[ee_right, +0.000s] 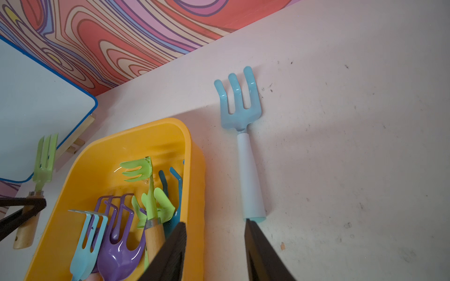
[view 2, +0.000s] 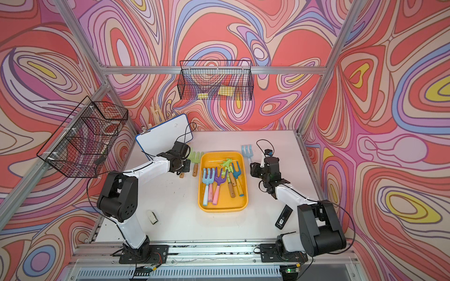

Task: Take the hand rake out of the storage box
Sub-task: Place the rake at the center of the board.

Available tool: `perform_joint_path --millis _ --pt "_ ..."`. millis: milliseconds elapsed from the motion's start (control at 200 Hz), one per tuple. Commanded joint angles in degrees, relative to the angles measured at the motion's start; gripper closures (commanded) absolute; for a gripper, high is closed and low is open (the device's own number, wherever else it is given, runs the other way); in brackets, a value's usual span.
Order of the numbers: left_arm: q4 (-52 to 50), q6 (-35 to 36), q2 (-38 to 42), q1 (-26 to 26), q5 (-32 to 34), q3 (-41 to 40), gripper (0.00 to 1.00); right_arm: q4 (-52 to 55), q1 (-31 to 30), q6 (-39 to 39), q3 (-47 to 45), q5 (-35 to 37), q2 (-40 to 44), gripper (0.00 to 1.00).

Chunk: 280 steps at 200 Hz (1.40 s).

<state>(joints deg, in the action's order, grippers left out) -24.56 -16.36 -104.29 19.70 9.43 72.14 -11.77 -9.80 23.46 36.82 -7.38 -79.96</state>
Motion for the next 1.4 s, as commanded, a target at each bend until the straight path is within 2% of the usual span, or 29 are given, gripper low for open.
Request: perform_joint_path --millis 0,556,1016,1227,1397 --pt "-1.18 0.50 -1.93 -0.87 -1.94 3.88 0.85 0.78 0.13 -0.47 1.24 -0.36 -0.59 0.56" --pt "-1.65 0.11 -8.62 -2.61 -8.17 8.07 0.84 0.87 0.12 -0.44 1.29 -0.49 -0.67 0.56" --pt "-5.44 -0.08 -14.87 -2.97 -7.92 14.38 0.82 1.05 0.13 -0.44 1.43 -0.60 -0.90 0.56" --pt "-4.94 -0.16 -15.88 -3.01 -8.36 14.77 0.81 0.96 0.13 -0.46 1.32 -0.57 -0.89 0.56" --pt "-5.28 -0.08 -16.38 -3.01 -8.55 15.35 0.77 0.94 0.10 -0.47 1.33 -0.48 -0.78 0.56"
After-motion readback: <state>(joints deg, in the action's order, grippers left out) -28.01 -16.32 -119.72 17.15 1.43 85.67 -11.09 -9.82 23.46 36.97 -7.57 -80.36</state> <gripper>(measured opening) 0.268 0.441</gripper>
